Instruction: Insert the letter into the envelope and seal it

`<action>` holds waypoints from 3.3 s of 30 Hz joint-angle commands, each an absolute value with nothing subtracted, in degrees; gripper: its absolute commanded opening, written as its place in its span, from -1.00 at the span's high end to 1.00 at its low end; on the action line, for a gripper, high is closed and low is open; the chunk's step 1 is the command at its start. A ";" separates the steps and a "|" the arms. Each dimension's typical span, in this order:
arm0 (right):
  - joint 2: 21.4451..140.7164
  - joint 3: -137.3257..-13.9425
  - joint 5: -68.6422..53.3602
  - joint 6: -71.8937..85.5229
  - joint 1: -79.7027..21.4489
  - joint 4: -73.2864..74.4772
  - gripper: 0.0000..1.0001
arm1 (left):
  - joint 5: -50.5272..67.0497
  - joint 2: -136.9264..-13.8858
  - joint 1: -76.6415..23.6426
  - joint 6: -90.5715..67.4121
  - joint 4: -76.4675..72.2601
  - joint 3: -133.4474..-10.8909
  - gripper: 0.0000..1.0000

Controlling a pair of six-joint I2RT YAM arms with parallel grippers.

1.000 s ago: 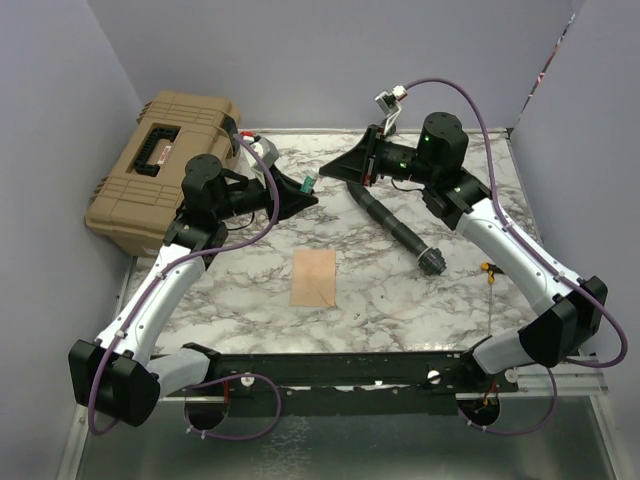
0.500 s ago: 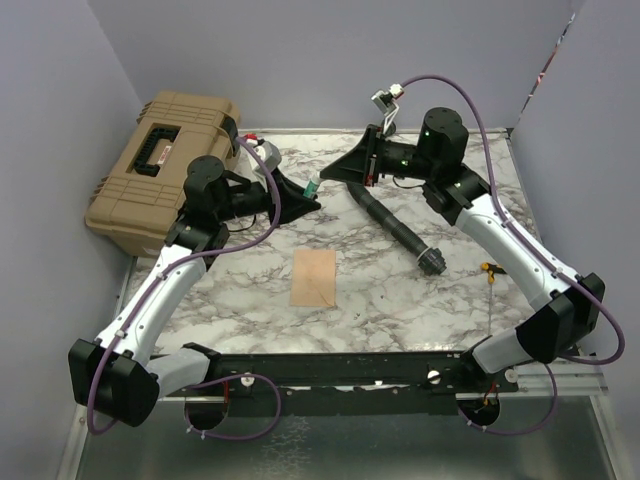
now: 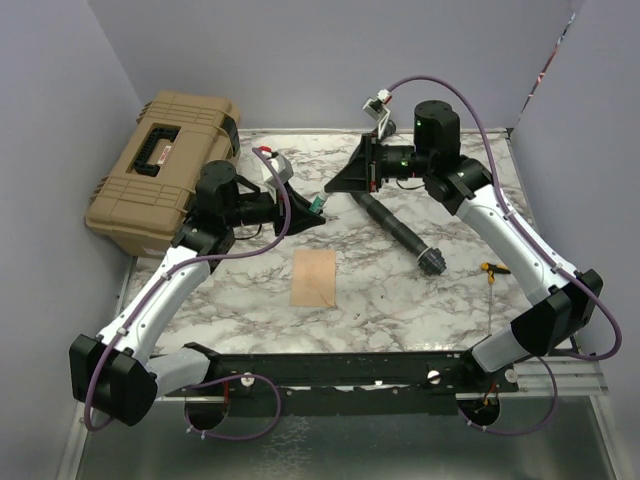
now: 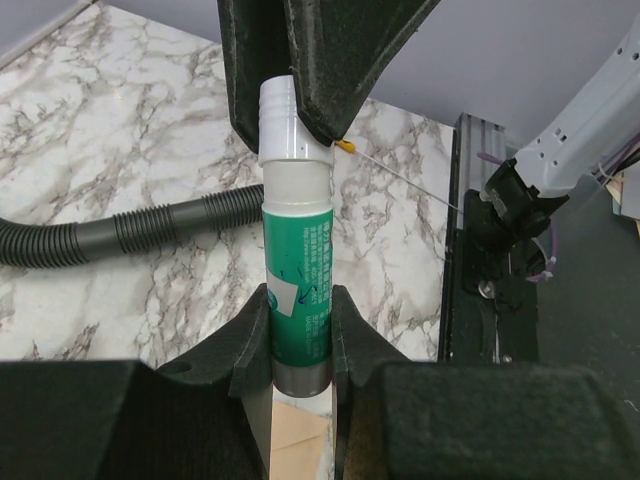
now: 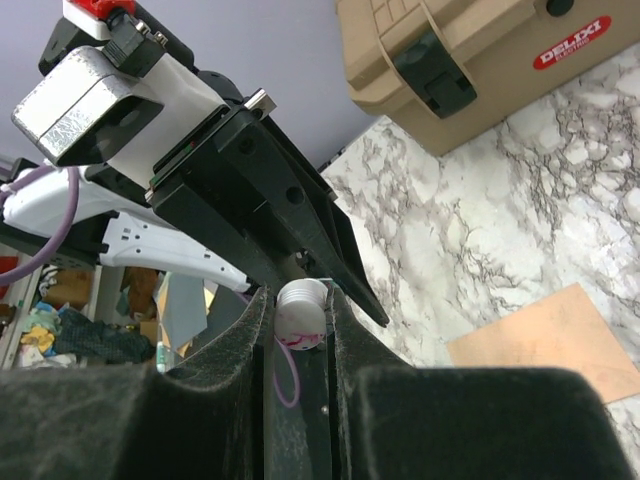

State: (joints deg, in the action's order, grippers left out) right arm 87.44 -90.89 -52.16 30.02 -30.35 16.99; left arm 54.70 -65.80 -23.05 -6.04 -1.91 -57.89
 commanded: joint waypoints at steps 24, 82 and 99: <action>88.64 -90.52 -50.41 19.83 -33.39 41.16 0.99 | 52.41 -72.40 -27.47 1.56 -3.79 -68.02 1.00; 68.56 -71.76 -7.53 40.85 -33.13 22.35 -0.41 | 8.23 -80.00 -32.86 -47.68 -10.35 -49.48 0.93; 64.88 -67.39 -1.63 41.97 -33.13 31.99 -0.40 | 5.07 -109.55 -41.61 -60.06 -3.81 -66.28 0.74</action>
